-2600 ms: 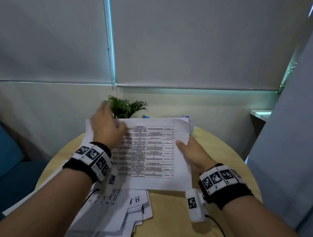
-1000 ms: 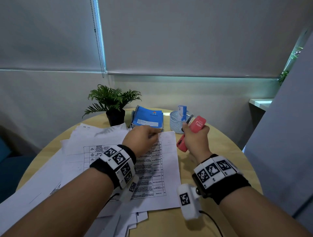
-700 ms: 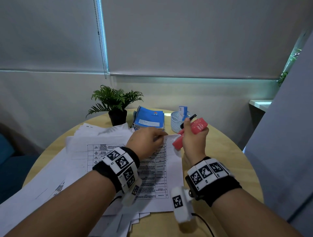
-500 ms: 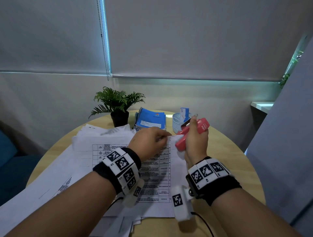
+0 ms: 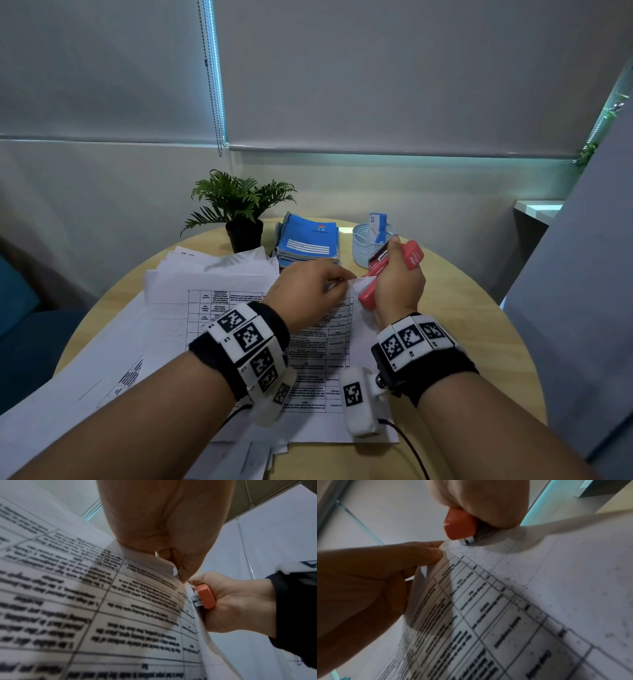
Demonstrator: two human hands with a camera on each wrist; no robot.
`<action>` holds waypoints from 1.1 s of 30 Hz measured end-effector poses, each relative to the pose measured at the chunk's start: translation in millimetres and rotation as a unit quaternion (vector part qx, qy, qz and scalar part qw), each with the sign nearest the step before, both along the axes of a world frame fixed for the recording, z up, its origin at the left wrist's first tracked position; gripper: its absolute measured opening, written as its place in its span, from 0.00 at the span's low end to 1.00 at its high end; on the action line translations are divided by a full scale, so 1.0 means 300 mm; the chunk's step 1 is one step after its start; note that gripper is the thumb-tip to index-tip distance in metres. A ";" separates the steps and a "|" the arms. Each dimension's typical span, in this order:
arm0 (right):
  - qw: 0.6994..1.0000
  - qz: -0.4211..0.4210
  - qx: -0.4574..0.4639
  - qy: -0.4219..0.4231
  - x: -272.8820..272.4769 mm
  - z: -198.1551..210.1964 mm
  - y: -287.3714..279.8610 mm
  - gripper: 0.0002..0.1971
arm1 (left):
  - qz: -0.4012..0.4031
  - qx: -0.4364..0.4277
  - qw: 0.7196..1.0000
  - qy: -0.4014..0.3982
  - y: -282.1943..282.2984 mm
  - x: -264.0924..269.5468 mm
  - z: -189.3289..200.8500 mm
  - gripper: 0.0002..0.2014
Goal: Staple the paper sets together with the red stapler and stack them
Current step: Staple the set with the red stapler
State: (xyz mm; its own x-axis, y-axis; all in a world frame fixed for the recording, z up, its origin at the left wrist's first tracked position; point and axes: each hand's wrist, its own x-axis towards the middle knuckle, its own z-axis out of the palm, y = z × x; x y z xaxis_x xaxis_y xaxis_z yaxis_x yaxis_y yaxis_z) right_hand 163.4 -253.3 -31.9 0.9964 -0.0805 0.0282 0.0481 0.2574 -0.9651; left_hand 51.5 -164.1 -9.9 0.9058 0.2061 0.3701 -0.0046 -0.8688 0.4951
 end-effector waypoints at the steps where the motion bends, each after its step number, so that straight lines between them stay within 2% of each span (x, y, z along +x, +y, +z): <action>1: 1.000 0.003 0.004 0.001 0.004 -0.002 0.001 0.13 | -0.002 0.001 1.000 0.000 0.001 0.002 -0.001 0.12; 5: 1.000 0.013 0.014 -0.007 0.015 -0.002 0.000 0.13 | -0.007 0.013 1.000 0.006 0.001 0.005 0.000 0.12; 8: 0.999 0.027 0.038 -0.027 0.010 0.001 -0.009 0.15 | 0.003 0.048 0.997 0.063 0.019 0.011 0.003 0.14; 10: 0.997 0.011 0.057 -0.045 0.010 0.008 -0.024 0.17 | 0.017 0.053 0.995 0.079 0.041 0.016 0.007 0.11; 12: 0.994 -0.022 0.071 -0.080 0.016 0.022 -0.050 0.16 | 0.049 0.051 0.995 0.063 0.068 0.016 0.019 0.06; 15: 0.987 -0.049 0.066 -0.140 0.025 0.060 -0.113 0.13 | 0.117 0.052 0.991 0.025 0.116 0.008 0.056 0.05; 17: 0.987 -0.010 0.055 -0.152 0.030 0.067 -0.156 0.14 | 0.149 0.039 0.988 -0.001 0.150 -0.001 0.087 0.06; 19: 0.988 0.076 0.043 -0.128 0.030 0.052 -0.187 0.23 | 0.158 -0.011 0.987 -0.034 0.175 -0.013 0.123 0.03; 21: 0.979 0.172 0.014 -0.109 0.002 0.030 -0.205 0.24 | 0.166 -0.057 0.981 -0.083 0.191 -0.023 0.159 0.02; 23: 0.961 0.255 -0.031 -0.098 -0.028 -0.001 -0.210 0.22 | 0.185 -0.085 0.970 -0.134 0.190 -0.037 0.196 0.03; 27: 0.914 0.395 -0.088 -0.028 -0.079 -0.040 -0.199 0.28 | 0.205 -0.137 0.952 -0.182 0.170 -0.064 0.238 0.02; 30: 0.914 0.397 -0.083 -0.004 -0.083 -0.040 -0.180 0.27 | 0.214 -0.156 0.949 -0.169 0.197 -0.067 0.225 0.03; 33: 0.929 0.359 -0.093 0.006 -0.059 -0.033 -0.180 0.22 | 0.202 -0.176 0.960 -0.082 0.244 -0.073 0.179 0.10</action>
State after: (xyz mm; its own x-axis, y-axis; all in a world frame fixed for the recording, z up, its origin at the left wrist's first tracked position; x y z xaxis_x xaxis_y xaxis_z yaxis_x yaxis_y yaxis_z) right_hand 145.7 -307.2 -41.8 0.7911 0.6105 -0.0365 -0.0830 0.0481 -0.9954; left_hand 29.5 -90.8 43.7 0.6618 0.6661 0.3441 0.1947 -0.5959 0.7791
